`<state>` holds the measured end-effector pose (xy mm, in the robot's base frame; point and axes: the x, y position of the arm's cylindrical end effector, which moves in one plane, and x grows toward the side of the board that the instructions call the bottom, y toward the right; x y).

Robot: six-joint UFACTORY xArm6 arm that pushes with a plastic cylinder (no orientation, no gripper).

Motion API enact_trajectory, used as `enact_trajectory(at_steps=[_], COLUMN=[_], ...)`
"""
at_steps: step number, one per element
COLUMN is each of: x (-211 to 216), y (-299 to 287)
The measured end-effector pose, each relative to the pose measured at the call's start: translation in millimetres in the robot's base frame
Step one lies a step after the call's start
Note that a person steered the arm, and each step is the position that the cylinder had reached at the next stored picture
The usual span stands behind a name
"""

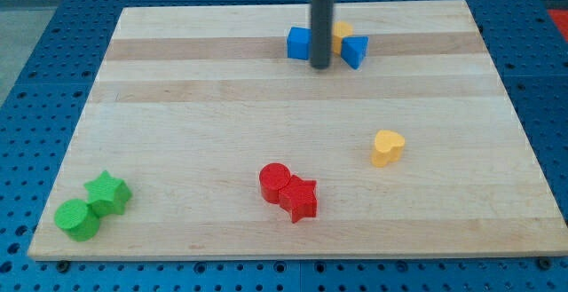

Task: Move the yellow heart bottom right to the yellow hexagon

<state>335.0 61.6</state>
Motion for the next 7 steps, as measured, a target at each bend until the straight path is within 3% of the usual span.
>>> enact_trajectory(at_steps=[1, 2, 4, 7], x=[-4, -30, -90, -143], y=[28, 13, -69, -178])
